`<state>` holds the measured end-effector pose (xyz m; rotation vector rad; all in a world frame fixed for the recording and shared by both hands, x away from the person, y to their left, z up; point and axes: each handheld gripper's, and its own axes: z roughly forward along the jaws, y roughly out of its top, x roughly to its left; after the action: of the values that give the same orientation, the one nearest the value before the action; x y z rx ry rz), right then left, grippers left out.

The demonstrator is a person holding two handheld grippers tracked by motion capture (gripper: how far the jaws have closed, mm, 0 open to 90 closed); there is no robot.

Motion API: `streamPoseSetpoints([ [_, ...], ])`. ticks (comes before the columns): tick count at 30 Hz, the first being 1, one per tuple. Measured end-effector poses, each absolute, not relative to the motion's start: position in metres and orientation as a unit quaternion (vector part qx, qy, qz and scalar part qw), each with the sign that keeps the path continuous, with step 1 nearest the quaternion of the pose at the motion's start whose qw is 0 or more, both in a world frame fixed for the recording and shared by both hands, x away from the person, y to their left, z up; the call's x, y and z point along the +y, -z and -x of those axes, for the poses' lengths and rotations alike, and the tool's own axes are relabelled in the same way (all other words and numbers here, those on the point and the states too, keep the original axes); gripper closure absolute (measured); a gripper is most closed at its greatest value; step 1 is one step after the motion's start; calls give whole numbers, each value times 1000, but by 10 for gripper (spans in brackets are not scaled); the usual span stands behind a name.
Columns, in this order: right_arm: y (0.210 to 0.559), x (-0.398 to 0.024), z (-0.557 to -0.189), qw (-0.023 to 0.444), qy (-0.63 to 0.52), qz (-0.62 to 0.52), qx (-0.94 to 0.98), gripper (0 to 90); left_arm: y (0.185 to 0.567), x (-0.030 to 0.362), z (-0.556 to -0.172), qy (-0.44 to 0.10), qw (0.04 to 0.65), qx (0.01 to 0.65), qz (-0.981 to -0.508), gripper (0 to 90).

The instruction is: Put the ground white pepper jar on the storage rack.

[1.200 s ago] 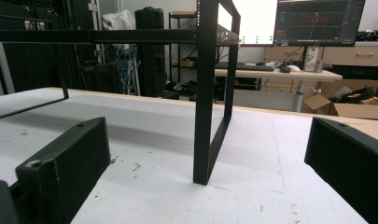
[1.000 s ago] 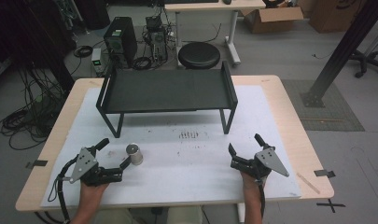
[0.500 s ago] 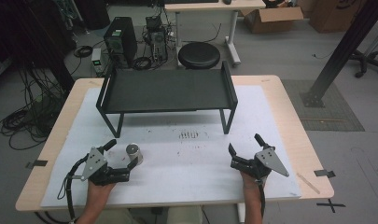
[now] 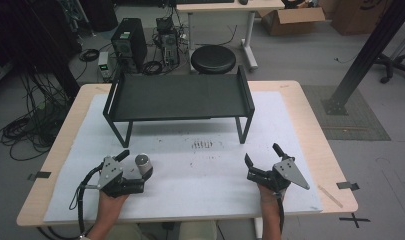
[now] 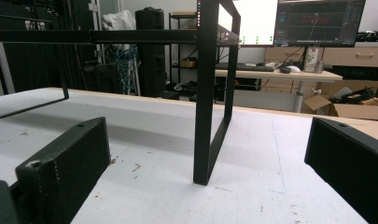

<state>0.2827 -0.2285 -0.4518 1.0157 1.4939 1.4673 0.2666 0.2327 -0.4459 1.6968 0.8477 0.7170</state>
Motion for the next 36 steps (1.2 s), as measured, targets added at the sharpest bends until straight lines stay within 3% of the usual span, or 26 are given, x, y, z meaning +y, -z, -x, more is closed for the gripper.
streamPoseSetpoints([
  [12,452,-229,-282,397,-580,-399,588,0,446,230,-271,-288,514,366,-721,97],
  [21,452,-229,-282,397,-581,-399,588,0,445,229,-273,-280,506,365,-730,280],
  [36,452,-229,-282,397,-581,-399,588,0,445,228,-275,-268,506,357,-738,480],
])
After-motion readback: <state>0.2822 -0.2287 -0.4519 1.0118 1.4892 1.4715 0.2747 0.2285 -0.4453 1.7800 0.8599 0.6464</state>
